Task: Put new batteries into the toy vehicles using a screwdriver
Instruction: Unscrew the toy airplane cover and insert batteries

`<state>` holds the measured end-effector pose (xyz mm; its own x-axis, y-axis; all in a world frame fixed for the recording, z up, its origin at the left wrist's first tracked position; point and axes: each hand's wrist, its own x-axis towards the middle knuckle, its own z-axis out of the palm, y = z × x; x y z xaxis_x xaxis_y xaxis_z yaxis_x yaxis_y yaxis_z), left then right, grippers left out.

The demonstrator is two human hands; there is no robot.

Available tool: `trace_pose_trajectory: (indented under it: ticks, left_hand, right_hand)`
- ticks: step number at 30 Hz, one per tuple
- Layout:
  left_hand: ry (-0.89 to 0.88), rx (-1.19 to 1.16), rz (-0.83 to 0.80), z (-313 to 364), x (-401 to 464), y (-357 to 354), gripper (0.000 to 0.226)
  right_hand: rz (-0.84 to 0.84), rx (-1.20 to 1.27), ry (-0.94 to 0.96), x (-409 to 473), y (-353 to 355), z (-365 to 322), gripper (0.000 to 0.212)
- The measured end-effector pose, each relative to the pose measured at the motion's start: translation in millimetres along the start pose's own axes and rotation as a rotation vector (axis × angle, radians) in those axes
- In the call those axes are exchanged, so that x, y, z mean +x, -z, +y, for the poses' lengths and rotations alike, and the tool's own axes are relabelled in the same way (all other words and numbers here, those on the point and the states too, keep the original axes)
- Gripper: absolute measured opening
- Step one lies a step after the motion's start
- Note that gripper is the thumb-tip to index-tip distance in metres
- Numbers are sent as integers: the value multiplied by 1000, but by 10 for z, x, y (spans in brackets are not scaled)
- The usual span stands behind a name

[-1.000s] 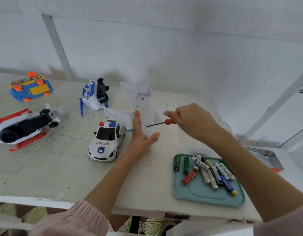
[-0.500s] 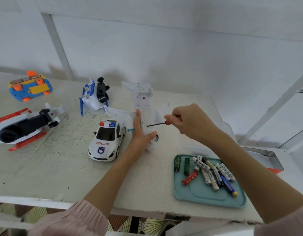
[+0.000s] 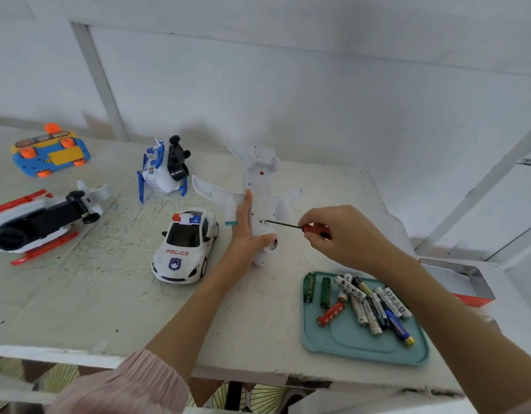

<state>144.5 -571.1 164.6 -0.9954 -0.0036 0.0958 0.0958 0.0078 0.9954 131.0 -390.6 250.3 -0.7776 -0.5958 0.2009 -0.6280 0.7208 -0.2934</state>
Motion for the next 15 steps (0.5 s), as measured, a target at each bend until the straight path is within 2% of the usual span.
trace_pose_trajectory:
  ticks: [15]
  left_hand:
    - [42, -45, 21, -5, -36, -2, 89]
  right_hand:
    - [57, 86, -30, -114, -236, 12, 16]
